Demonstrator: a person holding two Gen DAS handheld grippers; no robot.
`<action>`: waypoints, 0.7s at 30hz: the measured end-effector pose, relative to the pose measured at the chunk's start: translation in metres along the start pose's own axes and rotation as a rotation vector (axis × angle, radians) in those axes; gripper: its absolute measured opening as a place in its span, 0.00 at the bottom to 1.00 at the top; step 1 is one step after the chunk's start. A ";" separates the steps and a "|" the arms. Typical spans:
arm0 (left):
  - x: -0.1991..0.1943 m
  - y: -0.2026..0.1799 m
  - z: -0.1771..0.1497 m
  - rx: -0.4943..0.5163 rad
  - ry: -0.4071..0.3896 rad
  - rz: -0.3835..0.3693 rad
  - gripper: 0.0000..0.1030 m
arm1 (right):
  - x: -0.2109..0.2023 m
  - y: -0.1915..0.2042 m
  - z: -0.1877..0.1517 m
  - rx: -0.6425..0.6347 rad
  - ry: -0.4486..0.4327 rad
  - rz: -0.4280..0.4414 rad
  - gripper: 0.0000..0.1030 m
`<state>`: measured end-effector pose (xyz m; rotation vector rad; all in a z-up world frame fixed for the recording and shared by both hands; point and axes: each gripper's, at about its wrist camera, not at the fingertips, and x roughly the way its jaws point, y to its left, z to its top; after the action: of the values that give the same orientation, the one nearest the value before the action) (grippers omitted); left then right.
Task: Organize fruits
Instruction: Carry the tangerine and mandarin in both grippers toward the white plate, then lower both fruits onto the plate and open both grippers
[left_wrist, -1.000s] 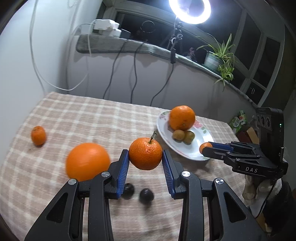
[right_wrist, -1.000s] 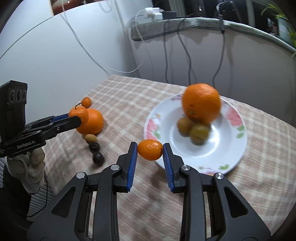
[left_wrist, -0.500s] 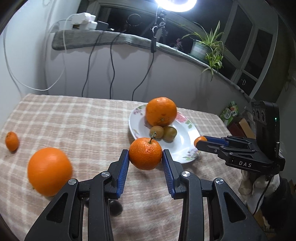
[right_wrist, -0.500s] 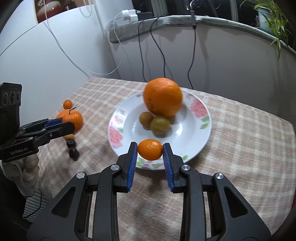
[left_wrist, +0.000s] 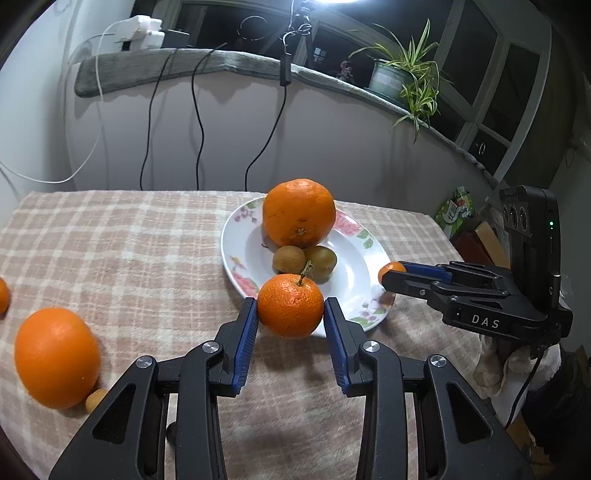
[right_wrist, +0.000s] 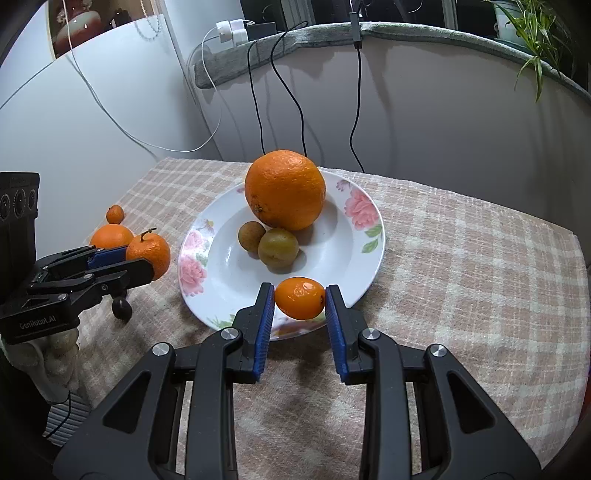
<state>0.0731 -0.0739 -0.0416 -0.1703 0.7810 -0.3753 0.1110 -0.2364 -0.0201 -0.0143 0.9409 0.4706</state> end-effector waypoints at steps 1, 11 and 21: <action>0.001 -0.001 0.000 0.003 0.002 0.001 0.34 | 0.001 0.000 0.000 -0.001 0.001 -0.001 0.29; 0.012 -0.005 0.001 0.011 0.022 0.002 0.34 | 0.002 -0.002 0.001 -0.002 0.000 -0.013 0.29; 0.014 -0.007 0.003 0.019 0.019 0.011 0.45 | 0.005 0.002 0.002 -0.022 0.002 -0.025 0.29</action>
<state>0.0825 -0.0854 -0.0465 -0.1451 0.7967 -0.3746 0.1142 -0.2327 -0.0225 -0.0463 0.9364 0.4578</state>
